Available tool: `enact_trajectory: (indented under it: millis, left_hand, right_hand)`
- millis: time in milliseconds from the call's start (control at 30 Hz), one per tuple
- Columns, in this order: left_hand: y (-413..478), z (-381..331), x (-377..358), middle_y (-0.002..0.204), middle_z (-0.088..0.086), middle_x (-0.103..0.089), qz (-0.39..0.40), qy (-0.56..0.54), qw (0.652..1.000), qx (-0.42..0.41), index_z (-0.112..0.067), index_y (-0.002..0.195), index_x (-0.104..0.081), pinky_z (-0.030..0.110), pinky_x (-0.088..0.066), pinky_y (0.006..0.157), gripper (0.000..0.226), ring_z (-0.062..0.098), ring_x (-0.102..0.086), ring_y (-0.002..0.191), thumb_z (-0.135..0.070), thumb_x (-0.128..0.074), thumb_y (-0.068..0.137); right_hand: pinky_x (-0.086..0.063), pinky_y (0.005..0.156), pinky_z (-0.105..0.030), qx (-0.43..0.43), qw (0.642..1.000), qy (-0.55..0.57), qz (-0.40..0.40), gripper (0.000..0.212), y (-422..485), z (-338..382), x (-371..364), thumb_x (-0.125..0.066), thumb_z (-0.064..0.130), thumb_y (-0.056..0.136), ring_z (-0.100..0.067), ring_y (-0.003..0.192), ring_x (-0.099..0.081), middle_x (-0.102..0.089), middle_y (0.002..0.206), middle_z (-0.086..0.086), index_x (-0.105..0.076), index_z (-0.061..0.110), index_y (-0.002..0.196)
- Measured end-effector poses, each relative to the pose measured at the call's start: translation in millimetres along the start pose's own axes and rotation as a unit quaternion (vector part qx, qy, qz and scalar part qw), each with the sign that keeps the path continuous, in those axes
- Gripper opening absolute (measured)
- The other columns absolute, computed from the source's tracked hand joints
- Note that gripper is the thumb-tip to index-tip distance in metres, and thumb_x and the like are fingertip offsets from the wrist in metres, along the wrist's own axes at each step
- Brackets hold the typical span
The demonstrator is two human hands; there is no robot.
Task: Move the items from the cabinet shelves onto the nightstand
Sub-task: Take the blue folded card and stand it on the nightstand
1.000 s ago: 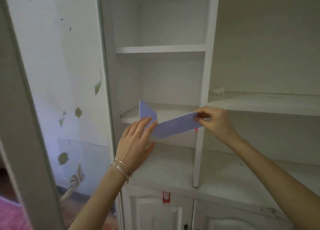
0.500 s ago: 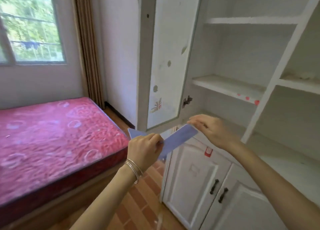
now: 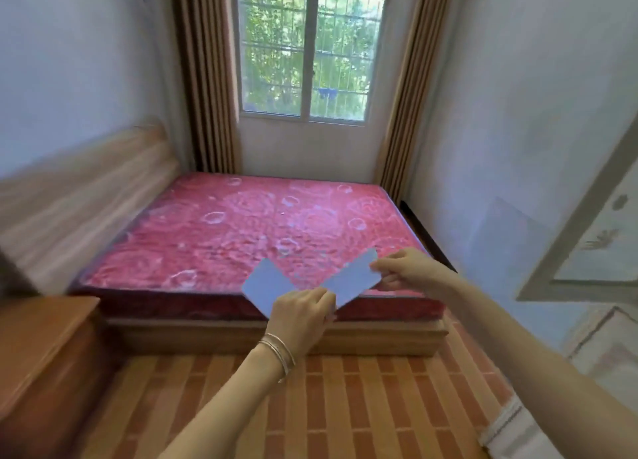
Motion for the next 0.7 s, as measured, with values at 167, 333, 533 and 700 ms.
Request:
enact_trajectory:
  millis: [167,333,533,700]
  left_hand:
    - [-80,144,66,0.072,-0.006,-0.064,0.055,0.063,0.995,0.058,-0.021,0.080,-0.068,0.026,-0.045,0.062,0.040,0.017,-0.063,0.065,-0.036,-0.089,0.049]
    - [-143,269,146,0.088,0.004,-0.067,0.041,0.077,0.980,0.181,-0.010,0.098,-0.066,0.036,-0.055,0.060,0.050,0.027,-0.066,0.076,-0.023,-0.088,0.056]
    - [-202,346,200,0.106,0.006,-0.066,0.013,0.043,0.971,0.234,-0.009,0.116,-0.061,0.033,-0.053,0.075,0.050,0.025,-0.065,0.093,-0.022,-0.079,0.071]
    - [-243,388,210,0.104,0.001,-0.066,-0.035,-0.011,0.950,0.310,-0.012,0.118,-0.059,0.023,-0.049,0.073,0.045,0.017,-0.063,0.089,-0.017,-0.074,0.076]
  right_hand:
    - [-0.042,0.052,-0.018,0.177,0.947,-0.269,-0.016,0.016,33,87,-151,-0.060,0.013,0.085,-0.014,0.057,-0.052,-0.067,0.072,-0.014,-0.071,0.001,0.081]
    - [-0.039,0.059,-0.027,0.285,0.877,-0.386,0.034,0.017,52,162,-276,-0.059,0.022,0.088,-0.014,0.064,-0.052,-0.068,0.075,-0.003,-0.073,0.012,0.089]
    - [-0.037,0.055,-0.010,0.356,0.839,-0.396,0.115,0.018,65,216,-393,-0.059,0.027,0.089,-0.001,0.062,-0.052,-0.071,0.084,0.004,-0.073,0.018,0.095]
    - [-0.047,0.063,-0.022,0.389,0.805,-0.412,0.176,0.018,97,238,-473,-0.055,0.028,0.092,0.000,0.066,-0.054,-0.072,0.090,0.007,-0.072,0.023,0.097]
Point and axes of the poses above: each hand's wrist, its own y-axis towards the middle knuckle, its own x-axis out of the back of the hand, z = x × y, the point moved 3 cm from there along y, towards the middle knuckle
